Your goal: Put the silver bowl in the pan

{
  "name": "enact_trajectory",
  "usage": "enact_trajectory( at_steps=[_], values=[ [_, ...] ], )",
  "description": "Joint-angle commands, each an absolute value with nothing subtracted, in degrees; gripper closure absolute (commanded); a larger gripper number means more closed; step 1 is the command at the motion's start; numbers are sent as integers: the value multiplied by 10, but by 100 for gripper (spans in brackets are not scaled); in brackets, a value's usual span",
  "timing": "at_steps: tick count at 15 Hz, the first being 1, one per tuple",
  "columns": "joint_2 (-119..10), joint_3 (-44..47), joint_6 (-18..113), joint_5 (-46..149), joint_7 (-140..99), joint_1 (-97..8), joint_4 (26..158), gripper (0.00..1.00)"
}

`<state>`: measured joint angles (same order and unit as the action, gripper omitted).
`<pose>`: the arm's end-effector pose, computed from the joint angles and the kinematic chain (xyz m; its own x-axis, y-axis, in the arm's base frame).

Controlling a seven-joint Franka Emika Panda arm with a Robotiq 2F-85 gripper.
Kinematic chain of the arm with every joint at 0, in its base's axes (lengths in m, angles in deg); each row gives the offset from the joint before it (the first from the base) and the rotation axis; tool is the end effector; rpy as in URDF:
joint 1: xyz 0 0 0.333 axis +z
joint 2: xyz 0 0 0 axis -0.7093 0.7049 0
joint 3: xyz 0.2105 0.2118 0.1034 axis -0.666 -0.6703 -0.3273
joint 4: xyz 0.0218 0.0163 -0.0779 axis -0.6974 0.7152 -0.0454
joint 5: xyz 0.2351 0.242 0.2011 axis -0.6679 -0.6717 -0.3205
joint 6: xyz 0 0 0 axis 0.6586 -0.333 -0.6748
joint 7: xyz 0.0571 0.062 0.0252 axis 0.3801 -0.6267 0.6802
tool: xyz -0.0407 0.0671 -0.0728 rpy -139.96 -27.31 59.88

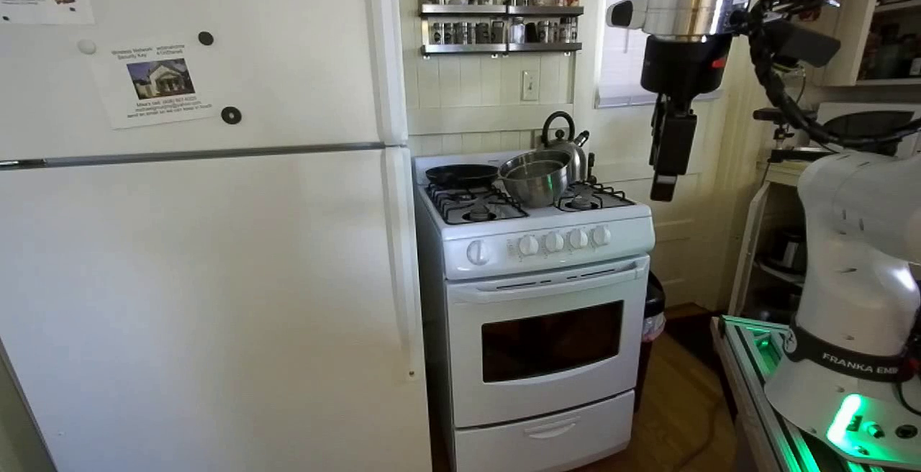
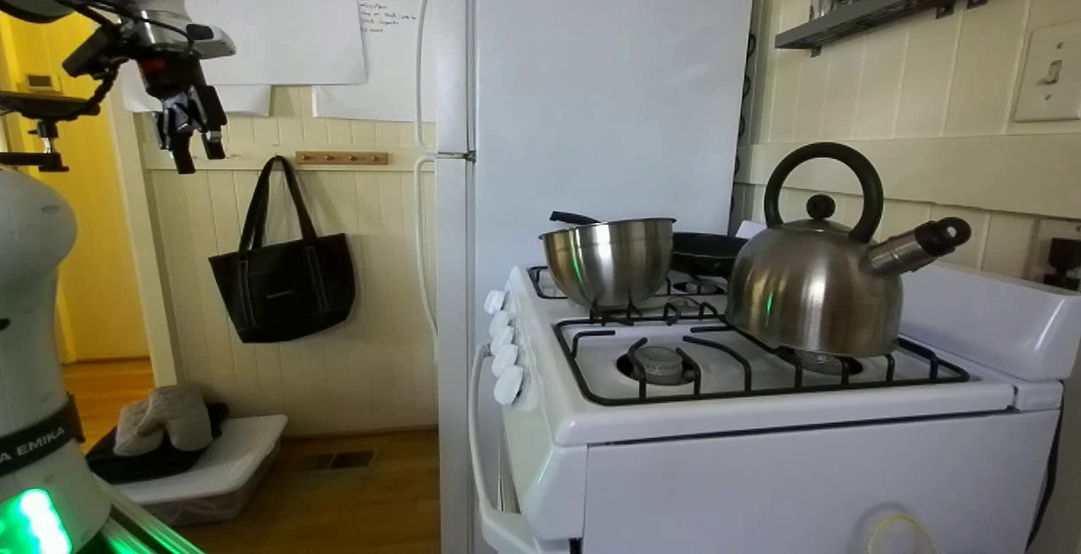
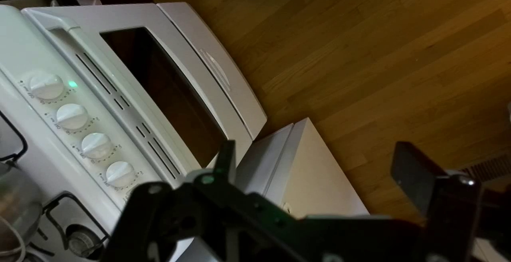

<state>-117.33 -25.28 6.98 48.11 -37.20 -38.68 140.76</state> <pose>0.2669 0.1728 0.5325 0.9983 0.0182 0.0549 0.0023 -0.9613 0.2754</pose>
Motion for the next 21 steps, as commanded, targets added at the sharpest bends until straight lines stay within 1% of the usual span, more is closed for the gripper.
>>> enact_trajectory(
  at_steps=[1, 12, 13, 14, 19, 20, 21],
  values=[
    [-1167, -241, 84, 475, -421, -402, 1394, 0],
    [-1080, -125, 103, 522, -538, -569, 1241, 0],
    [-1078, -120, 100, 524, -557, -577, 1233, 0],
    [-1098, -119, 99, 521, -525, -553, 1255, 0],
    [-1077, -107, 99, 525, -547, -566, 1236, 0],
    [-1060, -108, 114, 529, -601, -592, 1230, 0],
    [-1043, -96, 115, 523, -615, -597, 1218, 0]
  ],
)
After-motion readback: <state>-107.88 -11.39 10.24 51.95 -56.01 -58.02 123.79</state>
